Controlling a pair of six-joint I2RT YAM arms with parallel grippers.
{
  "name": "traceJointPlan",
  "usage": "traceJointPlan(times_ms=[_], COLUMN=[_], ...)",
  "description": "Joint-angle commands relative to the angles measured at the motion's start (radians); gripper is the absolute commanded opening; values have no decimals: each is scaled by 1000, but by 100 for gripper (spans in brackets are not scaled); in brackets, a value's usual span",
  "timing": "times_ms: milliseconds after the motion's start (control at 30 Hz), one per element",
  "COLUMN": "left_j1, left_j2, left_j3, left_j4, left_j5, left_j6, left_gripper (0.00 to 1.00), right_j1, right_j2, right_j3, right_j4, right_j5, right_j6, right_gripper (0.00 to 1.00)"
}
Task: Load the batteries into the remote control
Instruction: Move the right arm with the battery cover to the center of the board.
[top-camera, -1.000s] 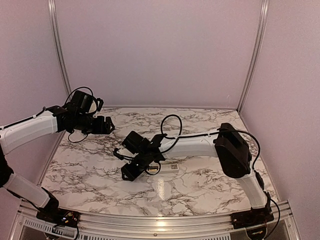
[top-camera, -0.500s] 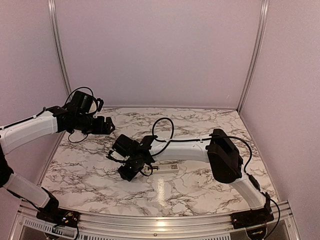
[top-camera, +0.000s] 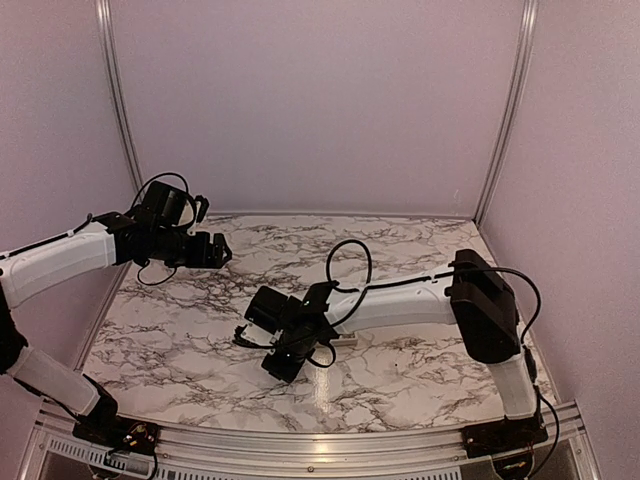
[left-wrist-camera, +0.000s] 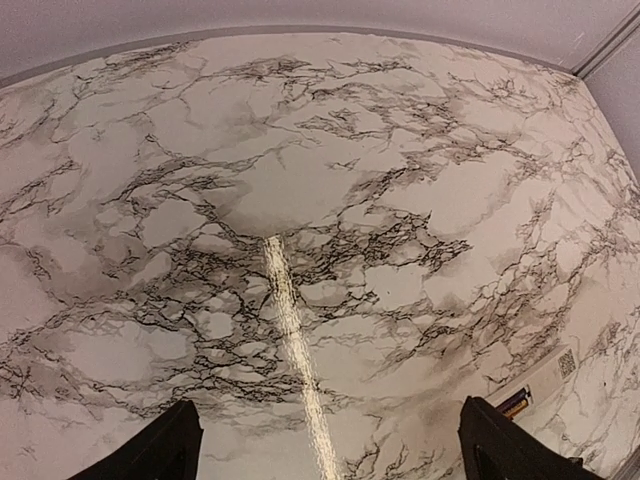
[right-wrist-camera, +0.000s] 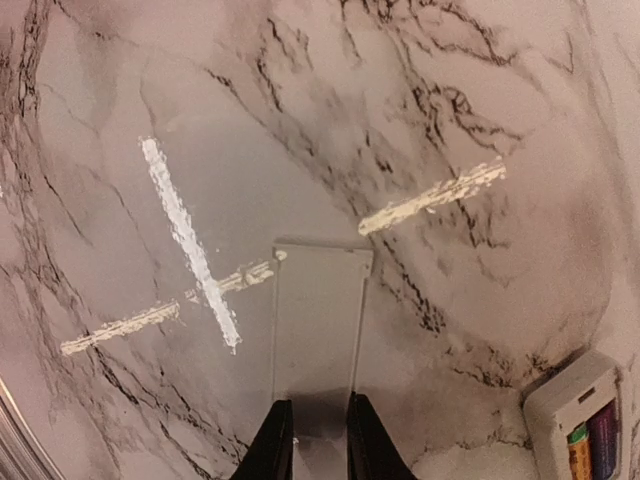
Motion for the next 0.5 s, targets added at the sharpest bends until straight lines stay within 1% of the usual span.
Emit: traceJointPlan(times_ms=[0, 133, 167, 233, 400, 467], left_j1=[3, 3, 3, 4, 4, 5], left_j2=[18, 19, 20, 24, 28, 27], left_j3=[6, 6, 6, 9, 15, 19], left_j4=[21, 20, 20, 19, 19, 16], left_j5=[28, 30, 30, 27, 25, 19], left_j6=[11, 14, 16, 19, 15, 15], left_gripper=[94, 94, 95, 95, 96, 96], right_j1=[14, 19, 23, 22, 22, 23], right_j2=[-14, -84, -97, -109, -74, -61], right_j3=[-129, -205, -222, -233, -151, -109], right_j4=[-116, -123, -129, -144, -189, -200], right_j5=[-114, -143, -139, -116, -69, -45], right_j6=[-30, -41, -46, -49, -46, -41], right_gripper=[16, 17, 19, 25, 37, 39])
